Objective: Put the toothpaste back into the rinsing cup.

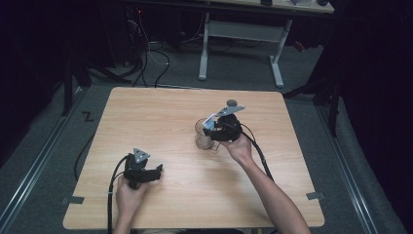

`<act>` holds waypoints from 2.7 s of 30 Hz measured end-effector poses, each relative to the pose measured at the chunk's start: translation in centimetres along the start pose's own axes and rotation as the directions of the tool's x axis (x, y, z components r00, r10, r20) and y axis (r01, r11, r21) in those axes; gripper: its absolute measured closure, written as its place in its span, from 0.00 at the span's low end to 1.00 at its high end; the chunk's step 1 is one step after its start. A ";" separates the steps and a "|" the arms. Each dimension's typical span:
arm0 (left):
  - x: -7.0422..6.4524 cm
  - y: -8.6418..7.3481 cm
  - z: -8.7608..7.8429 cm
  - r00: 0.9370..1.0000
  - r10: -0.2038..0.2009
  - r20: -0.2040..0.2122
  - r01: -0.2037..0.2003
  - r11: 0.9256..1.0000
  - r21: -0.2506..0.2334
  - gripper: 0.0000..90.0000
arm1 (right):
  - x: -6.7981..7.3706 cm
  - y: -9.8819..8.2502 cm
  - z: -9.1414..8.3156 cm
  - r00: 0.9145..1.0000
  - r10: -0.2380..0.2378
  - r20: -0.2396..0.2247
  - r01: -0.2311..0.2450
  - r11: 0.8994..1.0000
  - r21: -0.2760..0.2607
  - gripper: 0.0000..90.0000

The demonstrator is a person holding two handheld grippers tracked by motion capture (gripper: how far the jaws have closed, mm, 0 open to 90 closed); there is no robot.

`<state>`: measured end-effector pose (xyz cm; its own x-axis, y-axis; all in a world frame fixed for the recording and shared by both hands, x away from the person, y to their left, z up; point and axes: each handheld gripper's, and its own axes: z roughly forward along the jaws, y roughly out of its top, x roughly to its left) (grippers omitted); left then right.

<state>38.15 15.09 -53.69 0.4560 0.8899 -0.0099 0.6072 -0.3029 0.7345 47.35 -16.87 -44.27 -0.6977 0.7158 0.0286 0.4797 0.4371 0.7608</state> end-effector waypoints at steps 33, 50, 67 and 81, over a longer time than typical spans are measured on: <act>0.0 0.0 0.0 1.000 -0.002 -0.002 0.002 1.000 0.000 0.22 | -0.4 -0.1 -2.4 1.000 0.019 -0.009 -0.020 0.997 -0.072 0.40; -0.3 0.1 0.0 1.000 -0.020 -0.021 0.020 1.000 0.002 0.21 | -0.9 -0.4 -3.6 1.000 0.027 -0.007 -0.027 0.995 -0.100 0.40; -0.3 0.1 0.1 0.999 -0.025 -0.024 0.025 1.000 0.001 0.21 | -1.8 -1.9 -4.7 0.997 0.074 -0.010 -0.074 0.988 -0.133 0.42; -0.5 0.2 0.2 0.998 -0.046 -0.042 0.046 0.999 -0.001 0.22 | -2.4 -2.6 -5.7 0.995 0.101 -0.010 -0.101 0.982 -0.158 0.42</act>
<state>38.25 14.52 -53.67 0.3997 0.9165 -0.0149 0.6267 -0.2614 0.7341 44.76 -22.86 -42.58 -0.6509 0.7509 0.1118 0.4579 0.2709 0.8467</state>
